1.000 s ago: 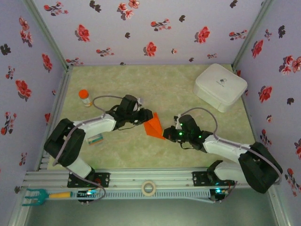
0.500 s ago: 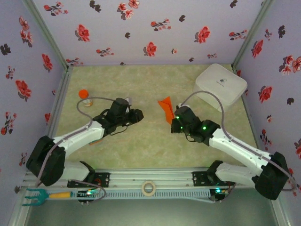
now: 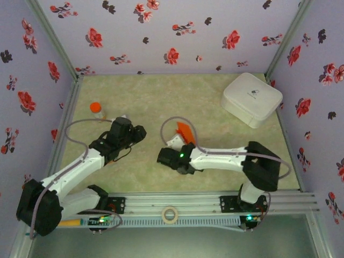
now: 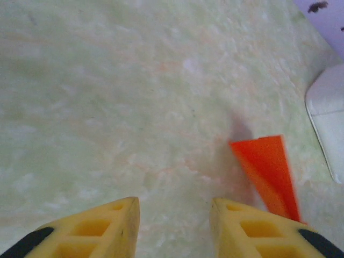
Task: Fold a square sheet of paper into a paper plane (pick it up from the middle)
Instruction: Turn over the paper at the center of the table, then fold the wing for the fifth time at the center of the table.
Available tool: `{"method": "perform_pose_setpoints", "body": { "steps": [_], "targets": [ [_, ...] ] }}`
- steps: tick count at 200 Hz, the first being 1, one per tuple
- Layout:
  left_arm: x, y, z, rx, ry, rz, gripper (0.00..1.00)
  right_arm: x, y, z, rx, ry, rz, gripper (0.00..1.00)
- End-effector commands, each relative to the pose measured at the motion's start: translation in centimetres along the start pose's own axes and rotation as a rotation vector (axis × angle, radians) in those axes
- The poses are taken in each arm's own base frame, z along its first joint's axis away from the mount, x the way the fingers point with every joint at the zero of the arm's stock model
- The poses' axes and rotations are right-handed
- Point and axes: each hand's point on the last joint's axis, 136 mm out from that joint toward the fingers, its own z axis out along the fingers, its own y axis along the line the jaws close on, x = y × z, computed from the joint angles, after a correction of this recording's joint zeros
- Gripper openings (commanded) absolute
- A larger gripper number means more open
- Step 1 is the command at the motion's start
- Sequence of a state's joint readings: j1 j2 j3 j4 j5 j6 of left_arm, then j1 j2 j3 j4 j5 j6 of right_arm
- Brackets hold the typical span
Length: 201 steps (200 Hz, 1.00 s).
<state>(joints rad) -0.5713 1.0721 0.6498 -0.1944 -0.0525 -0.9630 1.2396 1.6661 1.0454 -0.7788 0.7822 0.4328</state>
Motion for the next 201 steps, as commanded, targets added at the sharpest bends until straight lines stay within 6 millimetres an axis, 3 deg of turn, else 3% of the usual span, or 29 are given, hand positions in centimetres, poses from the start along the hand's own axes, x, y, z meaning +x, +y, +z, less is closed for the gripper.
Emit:
{"method": "perform_pose_setpoints", "body": {
  "steps": [1, 16, 24, 31, 49, 75, 105, 139, 169, 201],
  "targets": [
    [-0.4, 2.1, -0.7, -0.06, -0.035, -0.038, 0.4, -0.9, 4.1, -1.0, -0.147, 0.001, -0.076, 0.08],
    [-0.4, 2.5, -0.9, -0.065, -0.036, -0.04, 0.41, -1.0, 6.1, -1.3, -0.257, 0.01, -0.036, 0.16],
    [-0.5, 2.5, -1.0, -0.063, -0.035, -0.038, 0.41, -1.2, 6.8, -1.6, -0.324, 0.004, 0.0, 0.29],
    [-0.4, 2.6, -1.0, -0.066, -0.031, -0.037, 0.41, -1.3, 7.3, -1.8, -0.391, 0.003, 0.047, 0.34],
    [-0.3, 2.4, -1.0, -0.058, -0.019, -0.033, 0.41, -2.0, 7.2, -2.4, -0.578, 0.017, 0.215, 0.44],
    [0.1, 2.1, -0.4, -0.042, 0.008, -0.038, 0.41, -3.0, 5.1, -2.7, -0.812, -0.016, 0.489, 0.58],
    [1.0, 0.4, 0.8, 0.038, 0.073, -0.027, 0.35, -3.6, 3.2, -1.1, -0.984, -0.001, 0.75, 0.48],
    [2.3, -0.9, 2.2, 0.09, 0.155, -0.021, 0.27, -2.8, 4.0, 1.5, -1.079, 0.109, 0.883, 0.16],
    [3.1, -1.6, 2.8, 0.119, 0.197, -0.016, 0.22, -2.3, 5.5, 3.1, -1.091, 0.166, 0.928, 0.1],
    [4.3, -2.7, 3.7, 0.159, 0.257, -0.005, 0.2, -1.1, 6.5, 4.7, -1.049, 0.258, 1.005, 0.11]
  ]
}}
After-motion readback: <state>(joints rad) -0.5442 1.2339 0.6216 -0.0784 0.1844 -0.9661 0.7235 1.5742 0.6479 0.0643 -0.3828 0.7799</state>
